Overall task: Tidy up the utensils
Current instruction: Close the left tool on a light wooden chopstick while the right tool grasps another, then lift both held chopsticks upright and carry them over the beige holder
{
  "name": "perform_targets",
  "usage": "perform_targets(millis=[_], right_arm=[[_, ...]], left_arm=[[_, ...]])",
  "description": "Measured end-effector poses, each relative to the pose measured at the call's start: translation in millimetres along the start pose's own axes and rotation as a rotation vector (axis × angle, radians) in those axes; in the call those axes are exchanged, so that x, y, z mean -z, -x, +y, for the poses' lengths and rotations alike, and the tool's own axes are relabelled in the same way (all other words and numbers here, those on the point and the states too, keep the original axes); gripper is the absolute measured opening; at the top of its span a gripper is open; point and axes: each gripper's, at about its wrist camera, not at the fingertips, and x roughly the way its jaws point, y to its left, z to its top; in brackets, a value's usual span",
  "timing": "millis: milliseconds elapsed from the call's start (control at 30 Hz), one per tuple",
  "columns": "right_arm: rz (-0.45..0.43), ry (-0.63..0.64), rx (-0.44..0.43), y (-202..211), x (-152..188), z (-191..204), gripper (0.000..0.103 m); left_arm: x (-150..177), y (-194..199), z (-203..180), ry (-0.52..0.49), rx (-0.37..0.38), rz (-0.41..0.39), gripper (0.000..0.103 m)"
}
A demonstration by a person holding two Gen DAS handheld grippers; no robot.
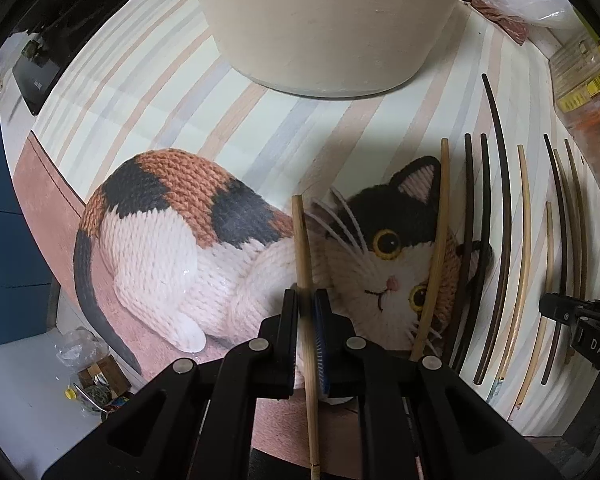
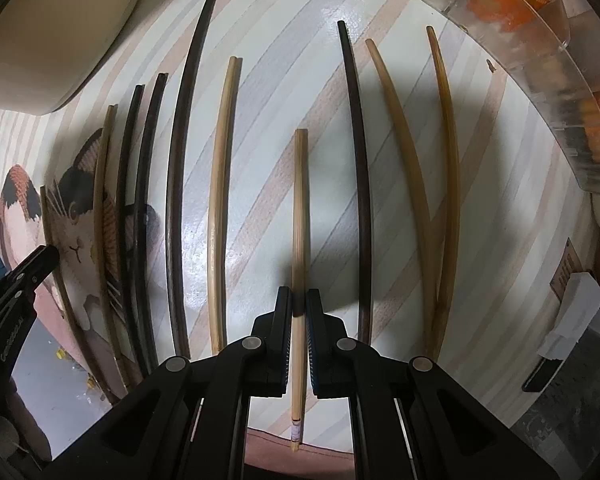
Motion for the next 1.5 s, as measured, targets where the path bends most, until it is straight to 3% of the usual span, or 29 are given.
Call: perform_targets(millis=[300, 600, 1033, 1500], right_arm=[[-0.101, 0.016, 0.033, 6, 17, 11, 0.007], [-0.181, -0.013, -0.049, 35, 43, 0, 0.007], [-0.363, -0.022, -0.169, 123, 80, -31, 0.007], [-0.705, 0.021, -0.255, 249, 86, -14, 0.007]], left_arm=[[5, 17, -14, -0.036, -0.039, -0.046, 0.004], [16, 57, -14, -0.015, -0.024, -0.117, 0.004], [23, 130, -4, 0.002, 0.017, -0.250, 0.004], [17, 238, 13, 0.022, 0.088, -0.506, 0.004]])
